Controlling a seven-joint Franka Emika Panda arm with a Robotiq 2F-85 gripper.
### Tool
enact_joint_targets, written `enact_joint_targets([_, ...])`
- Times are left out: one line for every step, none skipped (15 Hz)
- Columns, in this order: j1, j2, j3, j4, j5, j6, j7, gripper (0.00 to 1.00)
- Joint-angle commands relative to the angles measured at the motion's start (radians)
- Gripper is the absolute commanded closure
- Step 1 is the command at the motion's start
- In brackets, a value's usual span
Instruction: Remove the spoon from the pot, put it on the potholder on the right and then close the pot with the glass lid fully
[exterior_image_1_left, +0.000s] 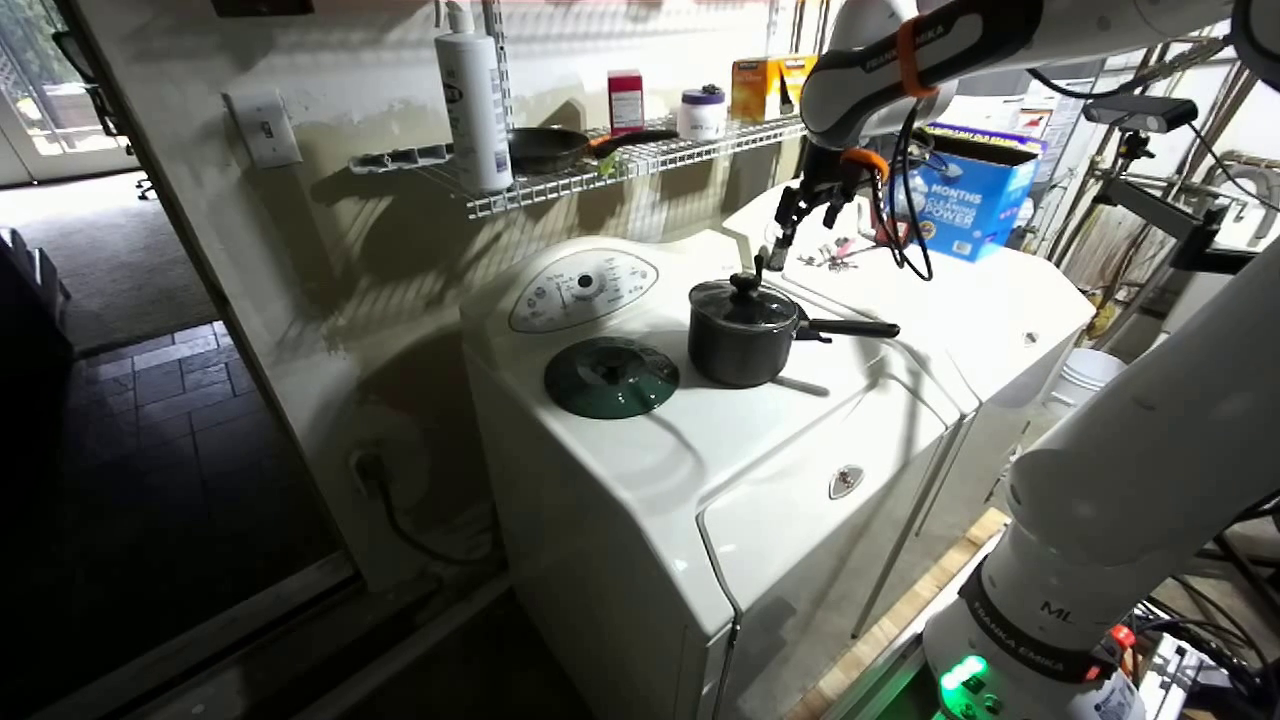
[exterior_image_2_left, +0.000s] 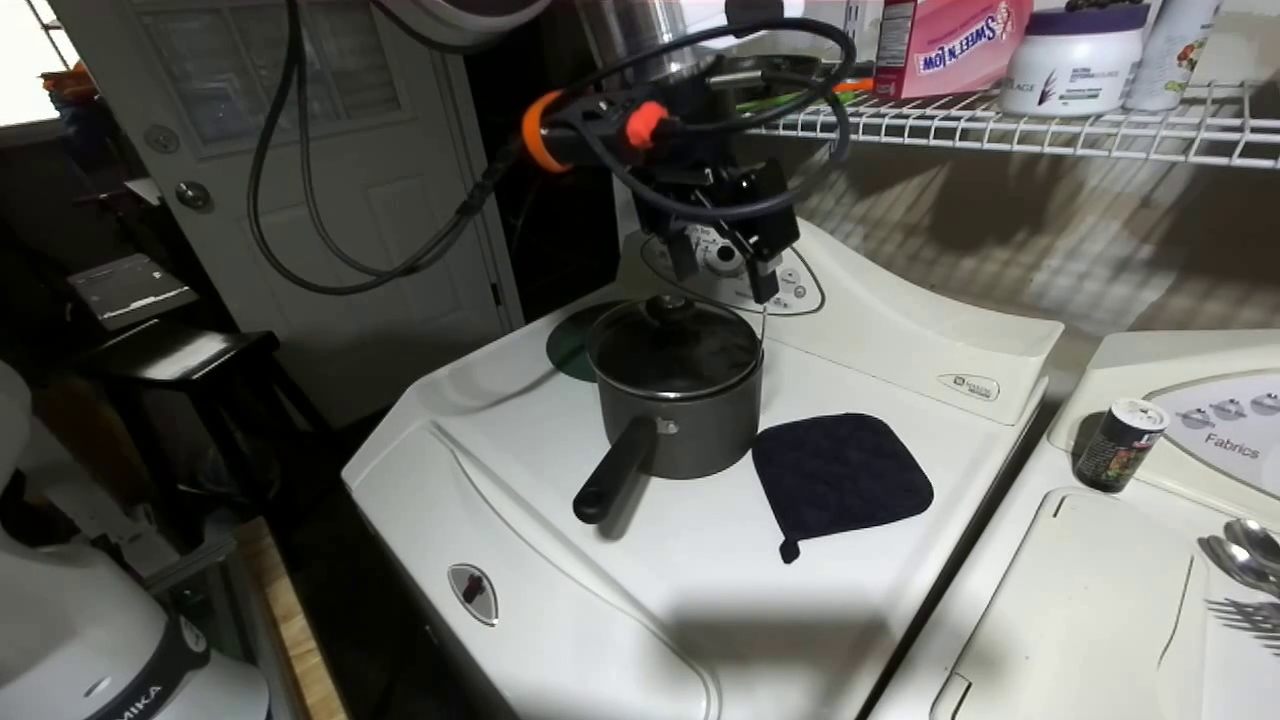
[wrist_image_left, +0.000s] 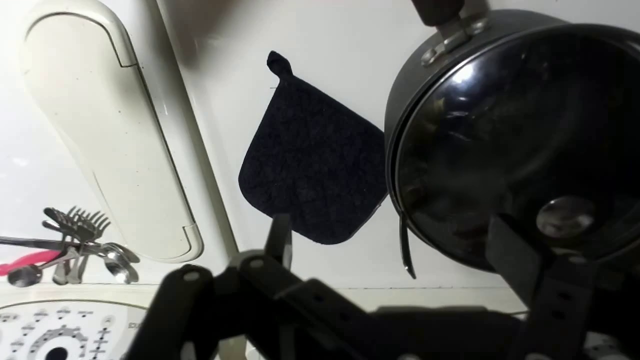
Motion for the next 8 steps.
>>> enact_joint_targets([0.032,0.069,-0.036,0.060,0.051,-0.029,-0.195,0.00])
enact_joint_targets([0.036,0.083,-0.041,0.068,0.064,-0.032,-0.245,0.00])
enact_joint_targets([0.037,0.095,-0.042,0.075,0.074,-0.022,-0.277,0.00])
enact_joint_targets([0.040,0.109,-0.043,0.082,0.096,-0.018,-0.316,0.00])
enact_joint_targets([0.040,0.121,-0.042,0.089,0.107,-0.010,-0.336,0.00])
enact_joint_targets([0.041,0.135,-0.041,0.095,0.122,0.000,-0.361,0.00])
enact_joint_targets([0.041,0.149,-0.039,0.104,0.133,0.008,-0.373,0.00])
enact_joint_targets([0.041,0.162,-0.037,0.112,0.146,0.017,-0.386,0.00])
